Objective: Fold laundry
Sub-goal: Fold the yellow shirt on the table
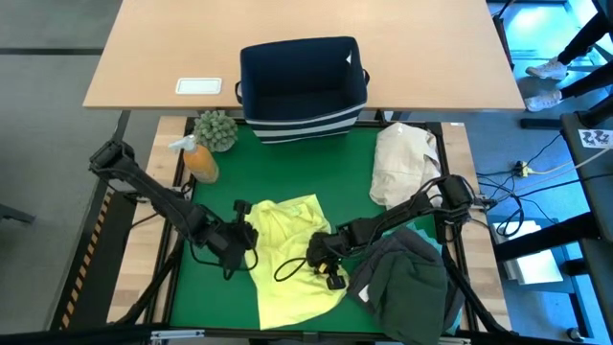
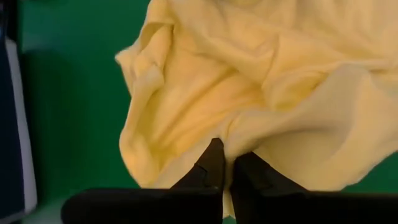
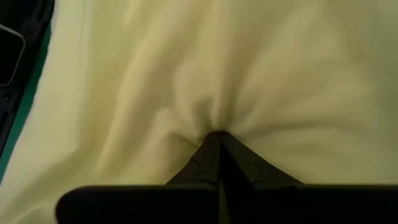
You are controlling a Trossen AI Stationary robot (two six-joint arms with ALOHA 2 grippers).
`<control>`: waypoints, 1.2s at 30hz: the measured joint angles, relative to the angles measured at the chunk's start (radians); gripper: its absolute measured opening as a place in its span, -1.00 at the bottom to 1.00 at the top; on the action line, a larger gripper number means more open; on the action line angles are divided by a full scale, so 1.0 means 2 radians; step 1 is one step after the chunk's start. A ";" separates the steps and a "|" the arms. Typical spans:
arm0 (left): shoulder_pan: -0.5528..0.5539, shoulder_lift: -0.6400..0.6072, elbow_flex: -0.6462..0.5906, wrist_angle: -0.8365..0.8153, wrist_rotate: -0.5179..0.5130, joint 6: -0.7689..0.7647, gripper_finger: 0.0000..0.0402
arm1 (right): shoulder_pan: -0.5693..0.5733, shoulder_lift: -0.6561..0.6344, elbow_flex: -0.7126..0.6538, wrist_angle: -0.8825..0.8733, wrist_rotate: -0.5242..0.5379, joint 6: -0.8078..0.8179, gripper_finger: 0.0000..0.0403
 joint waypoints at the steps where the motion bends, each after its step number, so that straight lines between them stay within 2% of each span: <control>1: 0.005 0.000 0.005 0.000 0.007 0.017 -0.99 | 0.000 -0.001 0.000 0.001 0.002 0.005 -0.94; 6: 0.035 0.017 0.013 0.017 0.034 0.089 -0.99 | -0.003 -0.017 -0.002 0.000 0.020 0.009 -0.94; 9: 0.054 0.034 0.013 0.053 0.054 0.133 -0.99 | -0.004 -0.027 -0.003 0.000 0.053 0.010 -0.94; 12: 0.074 0.057 0.013 0.106 0.074 0.172 -0.95 | -0.004 -0.031 -0.002 -0.002 0.063 0.010 -0.94; 17: 0.106 0.099 0.013 0.155 0.099 0.215 -0.85 | -0.007 -0.031 -0.002 -0.004 0.060 0.018 -0.94; 23: 0.143 0.137 0.013 0.161 0.121 0.228 -0.62 | -0.007 -0.032 -0.002 -0.004 0.057 0.019 -0.94; 27: 0.157 0.136 0.013 0.161 0.116 0.233 -0.45 | -0.007 -0.032 -0.001 -0.004 0.050 0.019 -0.94; 29: 0.159 0.125 0.013 0.158 0.098 0.238 -0.39 | -0.007 -0.033 -0.001 -0.004 0.043 0.019 -0.94; 32: 0.158 0.105 0.014 0.155 0.066 0.238 -0.34 | -0.007 -0.034 -0.001 -0.007 0.043 0.019 -0.94; 36: 0.155 0.077 0.014 0.136 0.048 0.232 -0.32 | -0.007 -0.044 0.000 -0.021 0.044 0.018 -0.94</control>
